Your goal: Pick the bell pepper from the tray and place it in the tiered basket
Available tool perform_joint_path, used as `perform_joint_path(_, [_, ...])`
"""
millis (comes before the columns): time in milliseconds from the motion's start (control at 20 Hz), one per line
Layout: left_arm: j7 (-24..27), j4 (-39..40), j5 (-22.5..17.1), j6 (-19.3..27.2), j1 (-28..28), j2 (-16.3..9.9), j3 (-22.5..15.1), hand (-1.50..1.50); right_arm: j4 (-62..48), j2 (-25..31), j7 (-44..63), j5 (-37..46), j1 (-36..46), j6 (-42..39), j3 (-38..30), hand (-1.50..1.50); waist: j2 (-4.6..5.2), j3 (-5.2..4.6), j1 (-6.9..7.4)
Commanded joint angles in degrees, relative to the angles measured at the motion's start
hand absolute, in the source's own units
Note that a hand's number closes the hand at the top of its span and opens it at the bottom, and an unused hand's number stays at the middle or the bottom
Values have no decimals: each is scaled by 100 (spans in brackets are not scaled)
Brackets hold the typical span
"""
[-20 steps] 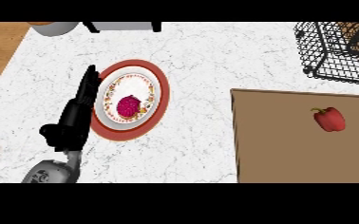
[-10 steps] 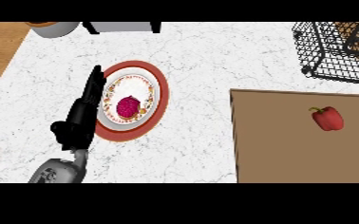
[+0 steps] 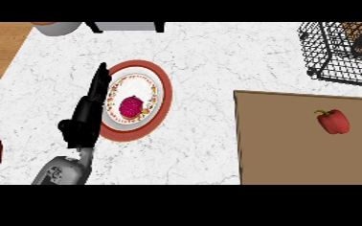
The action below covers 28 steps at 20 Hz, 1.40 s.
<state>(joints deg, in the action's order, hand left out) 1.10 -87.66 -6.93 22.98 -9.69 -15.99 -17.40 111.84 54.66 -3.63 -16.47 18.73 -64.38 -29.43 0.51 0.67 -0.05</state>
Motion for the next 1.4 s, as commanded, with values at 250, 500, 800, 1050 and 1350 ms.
perform_joint_path(250, [-99,-98,92,-8,-38,8,-45,0,818,35,-1046,1255,-520,-1025,115,-150,5,-10,101])
perform_joint_path(500, [-289,-51,210,163,-189,143,-75,0,1053,109,-1405,1903,-953,-709,189,-150,4,0,18])
perform_joint_path(800, [-108,-56,211,74,1,226,-190,0,1006,314,-1914,2862,-1290,119,495,-150,22,2,139])
perform_joint_path(1050, [-321,-62,122,-12,-239,91,32,0,885,738,-2740,3685,-1668,977,826,-150,14,-4,94])
perform_joint_path(1350, [-184,69,161,-73,-154,70,58,0,139,1133,-4129,4844,-2260,2767,1365,-150,12,-20,101])
